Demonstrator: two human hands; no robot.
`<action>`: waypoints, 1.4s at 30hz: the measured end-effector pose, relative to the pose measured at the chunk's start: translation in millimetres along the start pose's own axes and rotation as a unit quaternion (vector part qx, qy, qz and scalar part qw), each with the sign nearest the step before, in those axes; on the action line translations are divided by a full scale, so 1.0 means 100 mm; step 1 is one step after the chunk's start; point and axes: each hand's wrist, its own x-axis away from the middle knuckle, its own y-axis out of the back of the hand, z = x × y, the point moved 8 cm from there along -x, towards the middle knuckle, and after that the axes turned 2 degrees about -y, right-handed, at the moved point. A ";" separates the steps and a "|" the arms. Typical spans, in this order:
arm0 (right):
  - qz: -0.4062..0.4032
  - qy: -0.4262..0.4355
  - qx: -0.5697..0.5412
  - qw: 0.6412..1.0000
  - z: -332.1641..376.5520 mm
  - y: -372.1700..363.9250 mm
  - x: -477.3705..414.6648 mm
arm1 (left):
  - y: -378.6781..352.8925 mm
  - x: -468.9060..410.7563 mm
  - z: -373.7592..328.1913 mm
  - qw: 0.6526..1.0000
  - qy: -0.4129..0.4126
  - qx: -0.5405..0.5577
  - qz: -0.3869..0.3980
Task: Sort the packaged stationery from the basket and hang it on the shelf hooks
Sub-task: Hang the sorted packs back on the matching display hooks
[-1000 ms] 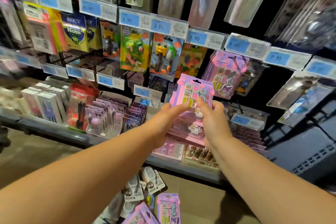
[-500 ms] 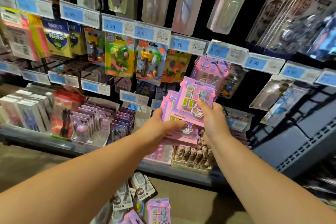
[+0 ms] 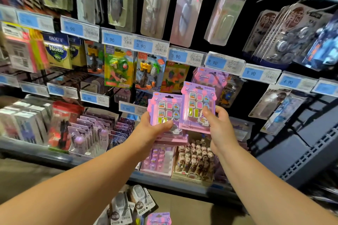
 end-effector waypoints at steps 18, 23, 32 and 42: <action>0.108 -0.083 0.038 0.990 -0.05 -0.06 -0.02 | -0.15 -0.22 0.01 1.000 -0.002 -0.026 -0.005; 0.080 -0.044 -0.015 0.996 0.07 0.07 -0.09 | -0.16 -0.27 -0.04 0.999 -0.013 -0.030 -0.008; 0.019 -0.026 -0.044 0.999 0.11 0.26 -0.21 | -0.02 -0.28 -0.12 0.999 -0.027 -0.009 -0.032; -0.023 -0.012 -0.054 0.998 0.08 0.32 -0.42 | 0.08 -0.26 -0.15 0.997 -0.043 -0.023 -0.054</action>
